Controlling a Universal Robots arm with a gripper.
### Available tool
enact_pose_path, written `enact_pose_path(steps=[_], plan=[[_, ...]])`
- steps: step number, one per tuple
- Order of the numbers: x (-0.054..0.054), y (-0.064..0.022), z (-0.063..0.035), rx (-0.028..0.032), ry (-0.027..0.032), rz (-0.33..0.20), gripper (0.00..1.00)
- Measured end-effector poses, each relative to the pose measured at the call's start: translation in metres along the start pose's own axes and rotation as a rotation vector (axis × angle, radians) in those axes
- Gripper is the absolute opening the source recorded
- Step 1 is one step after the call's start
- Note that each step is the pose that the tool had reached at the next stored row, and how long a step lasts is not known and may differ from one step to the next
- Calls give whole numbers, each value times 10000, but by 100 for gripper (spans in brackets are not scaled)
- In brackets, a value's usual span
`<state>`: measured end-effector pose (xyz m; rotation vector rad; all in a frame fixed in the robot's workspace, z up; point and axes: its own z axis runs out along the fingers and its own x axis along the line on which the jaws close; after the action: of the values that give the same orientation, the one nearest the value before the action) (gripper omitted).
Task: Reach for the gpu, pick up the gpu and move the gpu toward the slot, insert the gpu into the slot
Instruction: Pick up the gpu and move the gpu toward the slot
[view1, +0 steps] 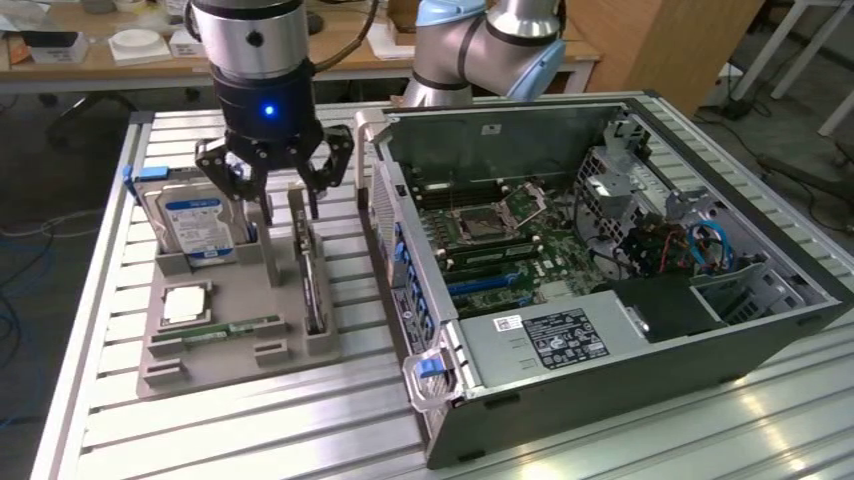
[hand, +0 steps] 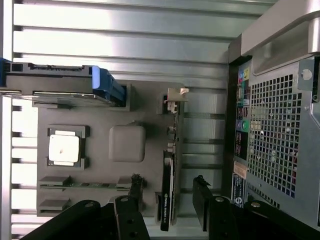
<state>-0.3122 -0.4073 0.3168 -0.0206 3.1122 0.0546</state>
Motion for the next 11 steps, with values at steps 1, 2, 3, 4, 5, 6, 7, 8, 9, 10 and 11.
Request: enact_pose_path(steps=[1,2,3,4,5,6,7,8,9,10,11], plan=[[1,-3,19,0,-3,-1,53],[1,-7,37,0,-4,-1,53],[1,-13,54,1,-6,-2,53],[2,-22,70,0,-9,-2,53],[3,-35,83,2,-10,-2,53],[4,-51,98,1,-15,-2,53],[6,-67,111,2,-19,-2,53],[10,-76,128,0,-27,-3,53],[14,-81,143,0,-36,-2,53],[17,-87,156,1,-50,-2,53],[18,-92,172,0,-68,-1,53]])
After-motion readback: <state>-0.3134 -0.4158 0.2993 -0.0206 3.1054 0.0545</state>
